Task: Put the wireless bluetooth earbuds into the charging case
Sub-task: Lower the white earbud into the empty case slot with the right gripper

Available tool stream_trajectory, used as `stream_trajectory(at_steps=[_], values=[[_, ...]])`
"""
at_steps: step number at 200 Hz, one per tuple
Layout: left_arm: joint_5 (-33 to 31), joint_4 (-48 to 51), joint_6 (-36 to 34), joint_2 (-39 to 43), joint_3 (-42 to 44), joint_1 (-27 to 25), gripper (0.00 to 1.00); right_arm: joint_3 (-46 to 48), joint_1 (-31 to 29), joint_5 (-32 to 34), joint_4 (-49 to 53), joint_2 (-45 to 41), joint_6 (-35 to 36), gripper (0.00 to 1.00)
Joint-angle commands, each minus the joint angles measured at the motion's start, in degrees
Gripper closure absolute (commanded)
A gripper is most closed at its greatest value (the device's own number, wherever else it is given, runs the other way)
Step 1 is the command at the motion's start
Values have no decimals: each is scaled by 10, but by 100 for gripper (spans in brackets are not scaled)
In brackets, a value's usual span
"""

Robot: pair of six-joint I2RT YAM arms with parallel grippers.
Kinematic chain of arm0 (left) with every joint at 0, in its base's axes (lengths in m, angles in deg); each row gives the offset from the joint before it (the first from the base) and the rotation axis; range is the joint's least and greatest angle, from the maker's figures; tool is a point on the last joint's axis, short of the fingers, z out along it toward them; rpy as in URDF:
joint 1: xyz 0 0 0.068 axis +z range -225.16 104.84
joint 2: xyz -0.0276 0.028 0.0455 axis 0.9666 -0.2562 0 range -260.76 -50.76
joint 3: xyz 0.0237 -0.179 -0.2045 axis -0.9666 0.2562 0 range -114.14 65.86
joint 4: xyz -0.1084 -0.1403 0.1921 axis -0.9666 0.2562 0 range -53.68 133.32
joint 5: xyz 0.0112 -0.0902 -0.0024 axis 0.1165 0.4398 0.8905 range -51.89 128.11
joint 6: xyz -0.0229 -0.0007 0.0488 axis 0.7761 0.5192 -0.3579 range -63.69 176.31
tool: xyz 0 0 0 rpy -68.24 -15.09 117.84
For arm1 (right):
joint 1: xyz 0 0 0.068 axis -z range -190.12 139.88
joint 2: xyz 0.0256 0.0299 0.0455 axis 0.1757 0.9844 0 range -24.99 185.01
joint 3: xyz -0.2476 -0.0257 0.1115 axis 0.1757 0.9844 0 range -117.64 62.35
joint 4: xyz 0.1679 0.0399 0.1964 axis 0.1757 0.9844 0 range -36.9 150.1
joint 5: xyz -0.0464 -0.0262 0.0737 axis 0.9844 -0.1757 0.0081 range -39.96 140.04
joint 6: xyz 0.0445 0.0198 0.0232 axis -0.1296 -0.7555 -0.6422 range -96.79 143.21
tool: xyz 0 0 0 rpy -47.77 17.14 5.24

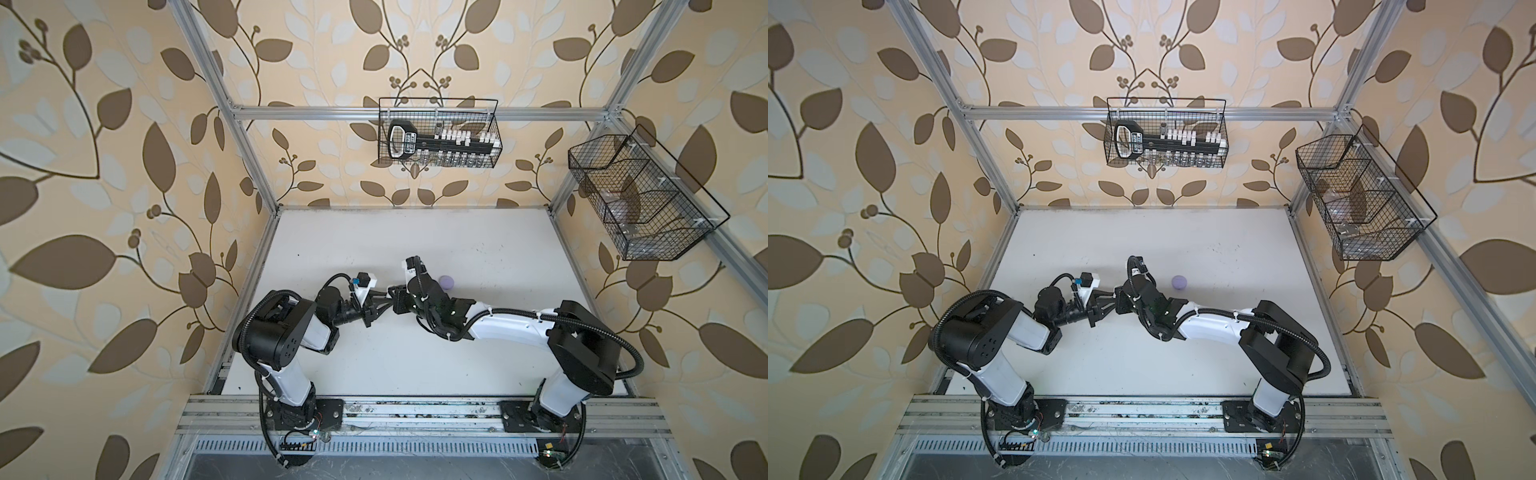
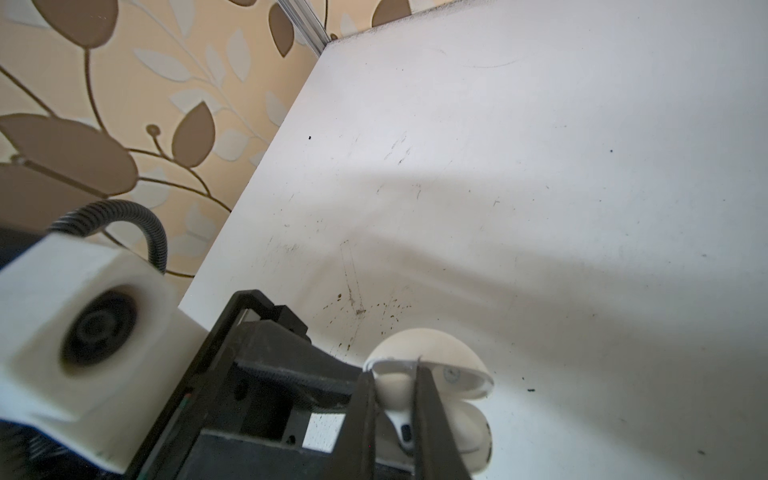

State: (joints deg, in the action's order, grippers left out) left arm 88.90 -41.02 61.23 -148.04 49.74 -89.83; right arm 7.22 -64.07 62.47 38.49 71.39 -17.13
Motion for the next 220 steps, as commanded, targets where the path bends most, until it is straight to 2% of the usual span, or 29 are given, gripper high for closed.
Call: stream_trajectory(at_steps=[1, 220], values=[[8, -42, 4, 1, -11, -3, 82, 18, -6, -2, 7, -13, -7, 91], [20, -40, 3, -1, -12, -3, 82, 19, 4, -117, -13, 9, -2, 73]])
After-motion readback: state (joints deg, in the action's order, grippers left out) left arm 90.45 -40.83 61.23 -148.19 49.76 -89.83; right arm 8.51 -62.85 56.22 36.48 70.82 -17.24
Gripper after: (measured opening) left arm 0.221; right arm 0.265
